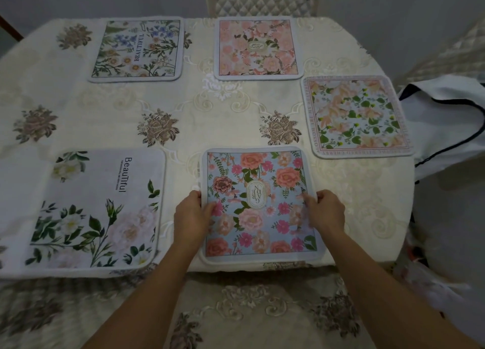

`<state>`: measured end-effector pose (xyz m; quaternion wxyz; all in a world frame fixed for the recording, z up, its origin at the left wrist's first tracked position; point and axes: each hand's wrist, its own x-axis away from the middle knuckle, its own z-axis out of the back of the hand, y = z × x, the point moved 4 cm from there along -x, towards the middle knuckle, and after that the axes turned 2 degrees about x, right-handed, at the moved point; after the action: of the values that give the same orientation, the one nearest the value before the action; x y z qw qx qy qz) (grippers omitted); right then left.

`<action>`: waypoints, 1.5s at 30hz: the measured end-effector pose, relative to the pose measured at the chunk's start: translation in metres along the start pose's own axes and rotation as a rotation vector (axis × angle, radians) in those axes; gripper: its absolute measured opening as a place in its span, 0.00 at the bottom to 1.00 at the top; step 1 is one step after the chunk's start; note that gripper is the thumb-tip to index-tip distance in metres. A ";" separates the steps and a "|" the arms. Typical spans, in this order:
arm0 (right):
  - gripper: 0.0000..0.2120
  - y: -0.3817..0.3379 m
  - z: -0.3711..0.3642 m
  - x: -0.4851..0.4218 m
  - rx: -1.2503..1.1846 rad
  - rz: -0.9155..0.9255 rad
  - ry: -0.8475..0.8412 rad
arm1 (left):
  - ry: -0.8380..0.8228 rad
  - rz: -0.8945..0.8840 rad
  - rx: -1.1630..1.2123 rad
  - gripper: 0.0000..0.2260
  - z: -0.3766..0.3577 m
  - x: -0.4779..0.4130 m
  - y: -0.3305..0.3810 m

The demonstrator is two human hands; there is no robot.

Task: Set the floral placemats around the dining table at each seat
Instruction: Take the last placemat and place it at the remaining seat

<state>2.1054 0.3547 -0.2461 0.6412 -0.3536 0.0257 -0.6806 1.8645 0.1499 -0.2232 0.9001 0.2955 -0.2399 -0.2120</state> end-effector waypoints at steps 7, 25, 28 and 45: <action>0.21 0.000 0.005 0.004 0.005 0.017 -0.006 | 0.027 -0.050 -0.057 0.14 -0.006 -0.003 -0.014; 0.29 -0.056 -0.090 0.046 0.594 0.951 -0.026 | -0.111 -0.618 -0.611 0.27 -0.083 -0.011 0.033; 0.31 -0.045 -0.081 0.040 0.650 1.003 -0.007 | -0.096 -0.615 -0.610 0.30 -0.075 -0.014 0.019; 0.34 -0.022 -0.054 0.010 0.506 0.760 0.136 | -0.030 -0.452 -0.545 0.30 -0.056 -0.020 -0.002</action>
<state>2.0590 0.3271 -0.2714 0.9083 -0.1061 0.0288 -0.4037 1.8795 0.1824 -0.2705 0.8727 0.0870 -0.1163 -0.4662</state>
